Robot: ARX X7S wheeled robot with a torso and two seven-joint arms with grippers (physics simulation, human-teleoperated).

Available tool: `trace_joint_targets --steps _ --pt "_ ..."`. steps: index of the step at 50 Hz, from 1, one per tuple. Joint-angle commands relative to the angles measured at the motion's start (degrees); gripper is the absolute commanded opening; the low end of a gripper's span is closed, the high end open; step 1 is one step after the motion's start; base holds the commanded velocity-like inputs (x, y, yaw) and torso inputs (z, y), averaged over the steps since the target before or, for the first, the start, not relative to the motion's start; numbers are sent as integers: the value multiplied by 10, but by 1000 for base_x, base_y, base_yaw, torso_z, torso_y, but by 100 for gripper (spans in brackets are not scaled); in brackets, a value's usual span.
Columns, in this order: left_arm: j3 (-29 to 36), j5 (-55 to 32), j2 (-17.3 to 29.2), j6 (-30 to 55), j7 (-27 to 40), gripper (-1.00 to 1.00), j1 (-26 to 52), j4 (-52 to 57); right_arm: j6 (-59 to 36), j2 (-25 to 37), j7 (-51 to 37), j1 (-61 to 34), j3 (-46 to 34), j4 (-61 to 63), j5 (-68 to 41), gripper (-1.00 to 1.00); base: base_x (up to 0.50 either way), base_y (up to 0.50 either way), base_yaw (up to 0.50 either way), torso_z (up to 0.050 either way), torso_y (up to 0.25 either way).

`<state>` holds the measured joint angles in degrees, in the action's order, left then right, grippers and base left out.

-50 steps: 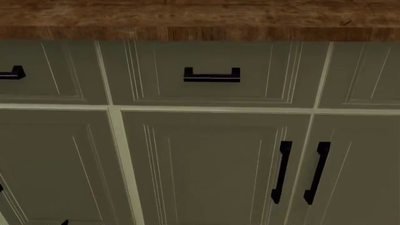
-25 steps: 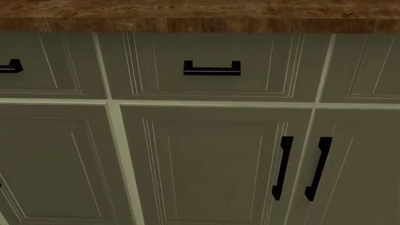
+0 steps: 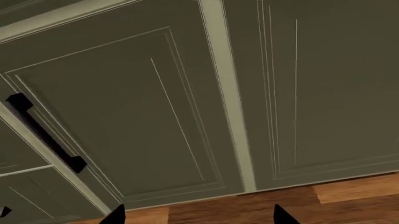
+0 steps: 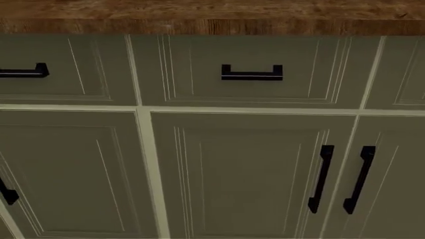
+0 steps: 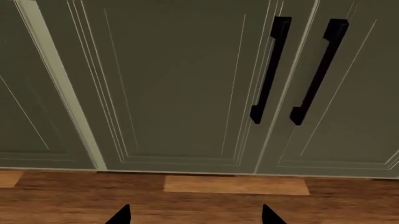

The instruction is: Close the oven door

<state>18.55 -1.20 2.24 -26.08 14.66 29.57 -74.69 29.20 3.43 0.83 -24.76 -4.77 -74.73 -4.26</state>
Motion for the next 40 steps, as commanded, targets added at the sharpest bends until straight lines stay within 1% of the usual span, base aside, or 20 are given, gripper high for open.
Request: trace_joint_targets --steps 1,5,6,7,10,12,19,23,28,30,32,39,40 --pt "1 -1 0 6 -1 100 7 -1 2 -1 0 1 11 -2 12 100 0 234 0 0 0" --pt "3 1 -1 3 2 100 5 -2 2 -2 1 0 13 -2 15 100 0 234 0 0 0" --pt "3 2 0 -10 6 100 -6 -3 2 -2 2 1 14 -2 15 100 0 234 0 0 0" --pt "2 1 0 1 3 100 6 -1 2 -2 2 1 14 -2 16 100 0 238 0 0 0" --pt "4 3 -1 -8 7 100 -5 -3 1 -3 1 1 16 -2 18 100 0 238 0 0 0" --pt "3 0 0 3 4 100 6 -2 1 -3 1 1 17 -2 20 100 0 236 0 0 0" --pt "5 1 2 5 10 100 -1 -3 -2 -2 1 2 21 -2 23 100 0 237 0 0 0" --pt "4 1 1 14 8 100 8 -2 -3 -2 1 2 22 -2 25 100 0 237 0 0 0" --pt "4 -1 1 12 6 100 8 -2 -3 -3 0 0 22 -2 28 100 0 236 0 0 0" --pt "4 0 2 -2 10 100 -4 -3 -2 -3 0 0 23 -2 29 100 0 238 0 0 0" --pt "3 -1 2 10 6 100 8 -2 -2 -3 1 1 23 -2 29 100 0 238 0 0 0" --pt "2 -3 2 8 3 100 8 -2 -1 -4 1 2 24 -2 31 100 0 236 0 0 0" --pt "3 -1 2 -4 7 100 -3 -3 -1 -4 1 2 25 -2 31 100 0 234 0 0 0"
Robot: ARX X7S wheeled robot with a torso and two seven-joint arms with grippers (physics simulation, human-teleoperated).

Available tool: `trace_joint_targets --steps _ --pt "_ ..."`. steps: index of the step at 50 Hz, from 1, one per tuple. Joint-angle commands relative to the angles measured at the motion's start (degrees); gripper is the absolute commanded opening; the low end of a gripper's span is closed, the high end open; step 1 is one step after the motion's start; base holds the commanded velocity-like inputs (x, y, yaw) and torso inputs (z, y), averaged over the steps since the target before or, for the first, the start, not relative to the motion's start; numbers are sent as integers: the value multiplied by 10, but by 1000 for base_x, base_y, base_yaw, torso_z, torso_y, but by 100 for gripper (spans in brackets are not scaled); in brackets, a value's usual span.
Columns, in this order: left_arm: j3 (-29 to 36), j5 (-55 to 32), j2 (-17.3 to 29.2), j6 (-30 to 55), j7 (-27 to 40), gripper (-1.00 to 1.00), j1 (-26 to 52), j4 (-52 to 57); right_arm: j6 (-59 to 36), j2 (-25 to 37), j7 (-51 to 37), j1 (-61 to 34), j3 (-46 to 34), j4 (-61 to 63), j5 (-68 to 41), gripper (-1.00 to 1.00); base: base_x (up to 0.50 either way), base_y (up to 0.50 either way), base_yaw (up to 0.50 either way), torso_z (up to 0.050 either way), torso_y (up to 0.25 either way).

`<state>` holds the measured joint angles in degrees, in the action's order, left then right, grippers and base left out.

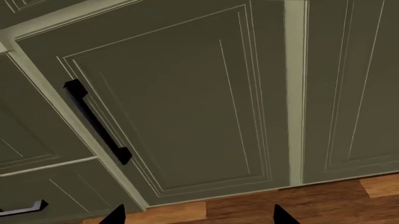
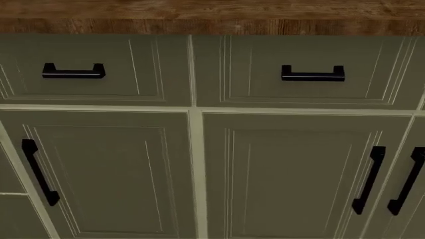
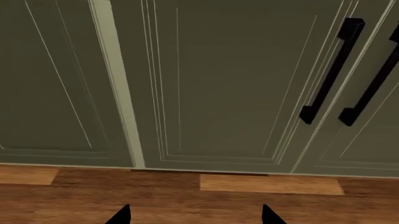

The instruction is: Close the oven door

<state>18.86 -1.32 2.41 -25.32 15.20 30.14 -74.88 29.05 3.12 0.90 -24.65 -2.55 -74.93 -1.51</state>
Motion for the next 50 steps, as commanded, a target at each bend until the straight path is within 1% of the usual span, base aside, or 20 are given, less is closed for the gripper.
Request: trace_joint_targets --steps 1,5,6,7,10,12,14,17,19,20,22,27,34,35,40,47,48,50 --pt "0 -1 0 -7 -1 100 -4 0 1 0 0 2 3 0 3 100 0 234 0 0 0" --pt "-1 -1 0 -1 -2 100 2 0 1 0 2 1 4 0 3 100 0 235 0 0 0" --pt "1 2 1 -14 4 100 -11 -1 0 0 1 2 5 0 3 100 0 234 0 0 0" --pt "0 0 0 -2 -1 100 1 0 0 -1 1 1 5 0 3 100 0 234 0 0 0" --pt "0 0 0 -2 0 100 2 0 0 -1 1 1 4 0 5 100 0 237 0 0 0" --pt "0 2 0 -16 4 100 -11 -1 -1 -1 2 1 4 0 5 100 0 236 0 0 0" --pt "0 1 0 -3 0 100 1 0 0 -1 2 1 5 0 5 100 0 236 0 0 0" --pt "1 4 0 -11 6 100 -9 -1 0 -1 2 1 5 0 6 100 0 237 0 0 0" --pt "2 3 -1 3 3 100 2 0 -1 -1 2 1 5 0 6 100 0 238 0 0 0" --pt "2 5 0 -9 7 100 -11 -1 -1 -1 1 1 5 0 6 100 0 238 0 0 0" --pt "1 3 0 3 4 100 2 0 -1 -1 0 0 4 0 8 100 0 238 0 0 0" --pt "0 1 1 7 5 100 4 0 -1 -1 0 0 4 0 8 100 0 236 0 0 0" --pt "1 0 1 3 4 100 3 0 0 -1 0 1 3 0 8 100 0 237 0 0 0" --pt "1 2 1 -9 8 100 -10 -1 1 -1 0 1 3 0 8 100 0 238 0 0 0" --pt "-1 -1 2 7 4 100 4 0 1 -1 -1 2 4 0 8 100 0 238 0 0 0" --pt "0 3 3 31 8 100 3 -1 -12 -1 5 3 9 0 4 100 0 238 0 0 0" --pt "0 4 4 22 12 100 -6 -1 -14 -1 6 3 11 0 3 100 0 234 0 0 0" --pt "-3 2 6 42 10 100 7 -1 -17 -1 5 2 12 0 3 100 0 234 0 0 0"
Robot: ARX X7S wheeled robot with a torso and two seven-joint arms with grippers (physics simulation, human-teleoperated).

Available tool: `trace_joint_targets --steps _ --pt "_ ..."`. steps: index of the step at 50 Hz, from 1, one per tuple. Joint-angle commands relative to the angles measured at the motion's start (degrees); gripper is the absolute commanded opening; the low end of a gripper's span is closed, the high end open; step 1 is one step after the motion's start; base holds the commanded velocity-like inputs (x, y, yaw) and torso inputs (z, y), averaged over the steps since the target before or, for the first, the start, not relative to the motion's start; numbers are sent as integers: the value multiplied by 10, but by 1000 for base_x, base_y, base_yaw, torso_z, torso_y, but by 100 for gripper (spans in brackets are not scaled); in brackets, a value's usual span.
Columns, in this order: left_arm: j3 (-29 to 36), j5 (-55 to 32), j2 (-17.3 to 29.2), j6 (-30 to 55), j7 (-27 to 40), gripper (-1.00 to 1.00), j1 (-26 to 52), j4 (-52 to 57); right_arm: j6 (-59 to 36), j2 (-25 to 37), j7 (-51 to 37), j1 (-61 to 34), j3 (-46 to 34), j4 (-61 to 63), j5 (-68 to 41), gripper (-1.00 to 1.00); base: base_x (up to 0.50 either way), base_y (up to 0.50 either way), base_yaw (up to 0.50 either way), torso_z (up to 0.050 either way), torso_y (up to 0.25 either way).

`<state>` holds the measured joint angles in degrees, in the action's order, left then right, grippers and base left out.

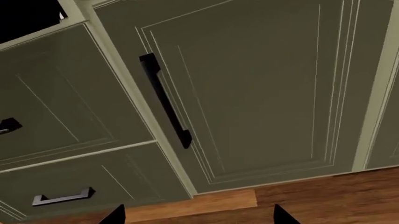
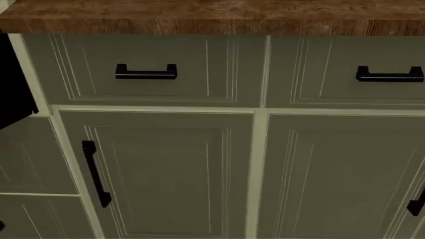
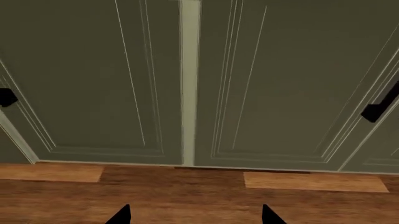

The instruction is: Close the oven door

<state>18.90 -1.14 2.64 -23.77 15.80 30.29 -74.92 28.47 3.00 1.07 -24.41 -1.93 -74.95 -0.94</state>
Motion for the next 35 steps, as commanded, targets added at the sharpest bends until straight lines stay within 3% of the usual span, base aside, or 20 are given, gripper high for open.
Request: trace_joint_targets --steps 1,12,35 --pt "-7 -3 6 27 1 100 2 0 -13 0 4 0 7 0 -3 100 0 238 0 0 0" --pt "-16 3 5 70 -6 100 3 -1 -48 0 29 -1 33 0 -17 100 0 239 0 0 0" --pt "-22 6 7 61 -13 100 -1 -1 -45 -3 32 2 49 0 2 100 0 239 0 0 0"
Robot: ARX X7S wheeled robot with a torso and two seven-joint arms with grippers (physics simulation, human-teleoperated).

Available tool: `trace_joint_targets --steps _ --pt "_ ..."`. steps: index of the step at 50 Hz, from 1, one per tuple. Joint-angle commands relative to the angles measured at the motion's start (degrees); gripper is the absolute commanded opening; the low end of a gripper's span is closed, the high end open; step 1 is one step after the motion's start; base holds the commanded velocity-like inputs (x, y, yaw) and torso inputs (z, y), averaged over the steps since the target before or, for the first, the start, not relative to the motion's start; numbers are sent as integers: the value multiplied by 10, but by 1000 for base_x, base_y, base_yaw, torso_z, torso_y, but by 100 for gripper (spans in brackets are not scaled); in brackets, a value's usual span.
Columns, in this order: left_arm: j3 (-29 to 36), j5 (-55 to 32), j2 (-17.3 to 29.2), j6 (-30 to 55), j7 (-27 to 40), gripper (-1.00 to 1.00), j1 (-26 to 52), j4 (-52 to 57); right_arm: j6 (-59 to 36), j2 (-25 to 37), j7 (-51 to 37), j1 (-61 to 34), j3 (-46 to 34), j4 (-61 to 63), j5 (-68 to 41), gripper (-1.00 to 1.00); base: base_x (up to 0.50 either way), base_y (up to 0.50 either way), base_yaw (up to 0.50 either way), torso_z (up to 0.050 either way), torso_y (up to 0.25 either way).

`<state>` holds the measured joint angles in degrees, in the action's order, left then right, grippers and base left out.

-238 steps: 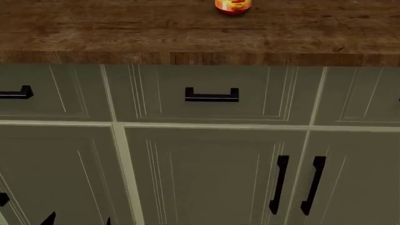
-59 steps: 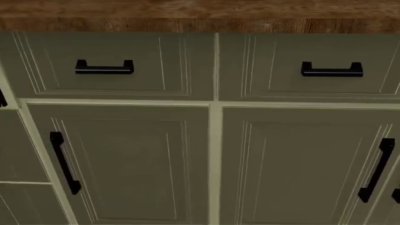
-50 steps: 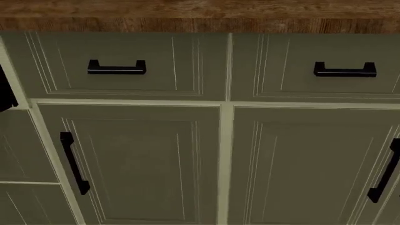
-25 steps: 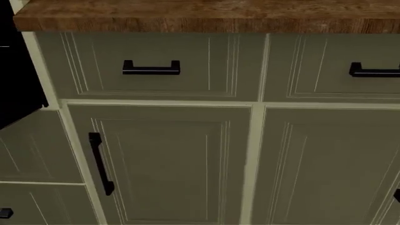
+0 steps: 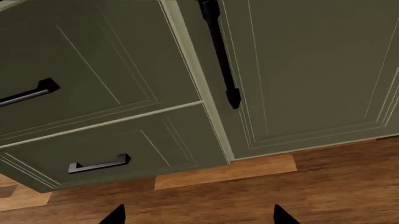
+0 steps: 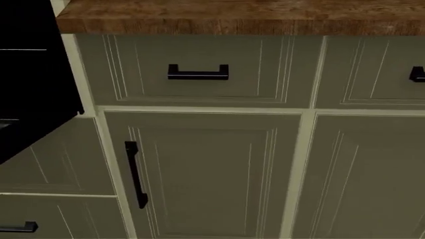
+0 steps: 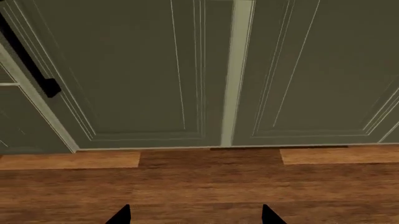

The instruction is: Close the oven door

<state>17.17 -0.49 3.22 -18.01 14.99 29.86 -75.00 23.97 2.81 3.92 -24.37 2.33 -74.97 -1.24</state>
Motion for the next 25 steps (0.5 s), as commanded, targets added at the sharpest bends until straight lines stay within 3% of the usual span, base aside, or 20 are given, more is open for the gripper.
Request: trace_joint_targets --steps 1,17,21,25 --pt "-5 0 1 8 -4 100 8 0 -1 -1 3 2 6 0 5 100 0 238 0 0 0" --pt "-12 1 1 -14 3 100 1 0 4 -1 4 0 7 0 8 100 0 238 0 0 0" --pt "-22 -12 -2 9 -32 100 10 0 5 -2 4 -1 7 0 8 100 0 238 0 0 0" --pt "-12 5 0 -6 0 100 8 0 6 -2 3 -1 6 0 8 100 0 238 0 0 0"
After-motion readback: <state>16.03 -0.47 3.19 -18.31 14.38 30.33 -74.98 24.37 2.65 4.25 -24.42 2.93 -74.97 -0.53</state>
